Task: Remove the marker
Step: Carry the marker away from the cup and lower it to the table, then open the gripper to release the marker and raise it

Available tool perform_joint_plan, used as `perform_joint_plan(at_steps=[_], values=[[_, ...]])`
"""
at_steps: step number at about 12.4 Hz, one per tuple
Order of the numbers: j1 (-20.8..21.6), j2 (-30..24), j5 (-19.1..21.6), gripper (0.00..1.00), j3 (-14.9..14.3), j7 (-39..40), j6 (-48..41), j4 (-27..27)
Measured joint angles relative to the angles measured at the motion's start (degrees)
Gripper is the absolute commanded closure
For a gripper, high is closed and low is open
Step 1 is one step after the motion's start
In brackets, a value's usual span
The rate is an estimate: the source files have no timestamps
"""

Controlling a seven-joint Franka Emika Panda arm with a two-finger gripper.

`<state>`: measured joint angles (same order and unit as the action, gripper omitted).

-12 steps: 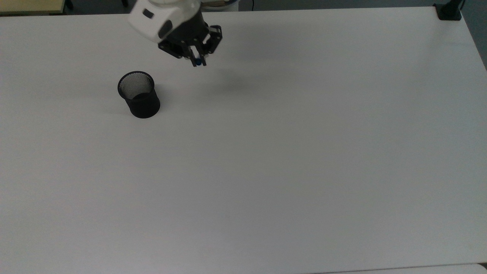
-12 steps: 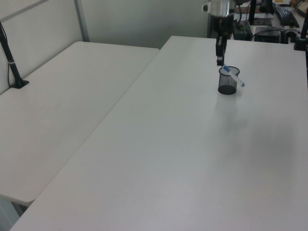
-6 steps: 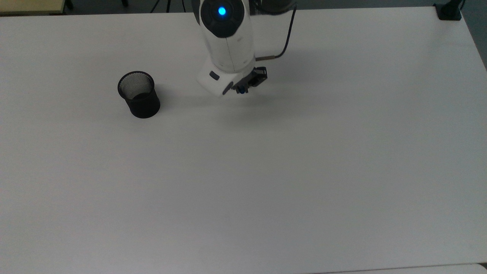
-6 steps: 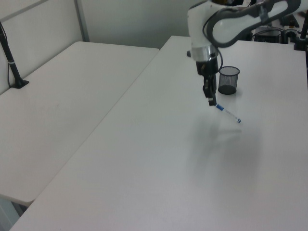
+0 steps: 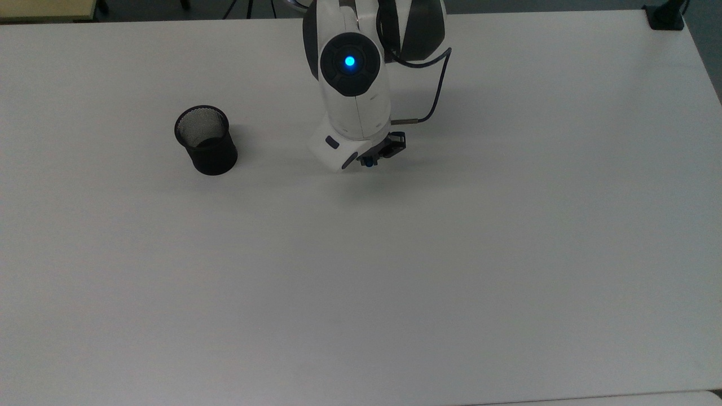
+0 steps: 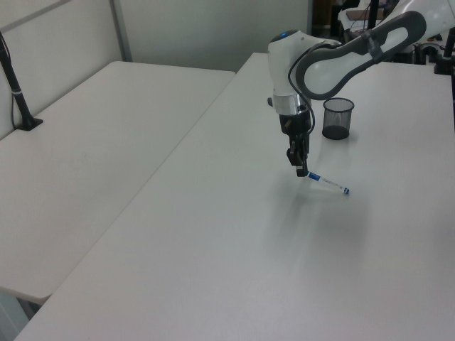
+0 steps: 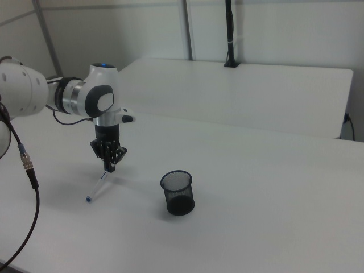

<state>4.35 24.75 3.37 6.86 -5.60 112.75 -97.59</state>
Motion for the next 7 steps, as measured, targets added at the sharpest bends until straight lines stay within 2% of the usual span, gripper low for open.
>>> perform_joint_plan(at_steps=[1, 2, 4, 7], values=[[0.5, 1.1, -1.7, 0.76, 0.2, -2.1, 2.4, 0.0], [0.7, 2.2, -4.0, 0.56, 0.7, -4.3, 4.2, 0.0], [1.2, 3.2, -6.5, 0.27, 1.0, -6.6, 5.6, 0.0], [1.2, 2.8, -7.0, 0.0, 1.2, -7.3, 6.0, 0.5]])
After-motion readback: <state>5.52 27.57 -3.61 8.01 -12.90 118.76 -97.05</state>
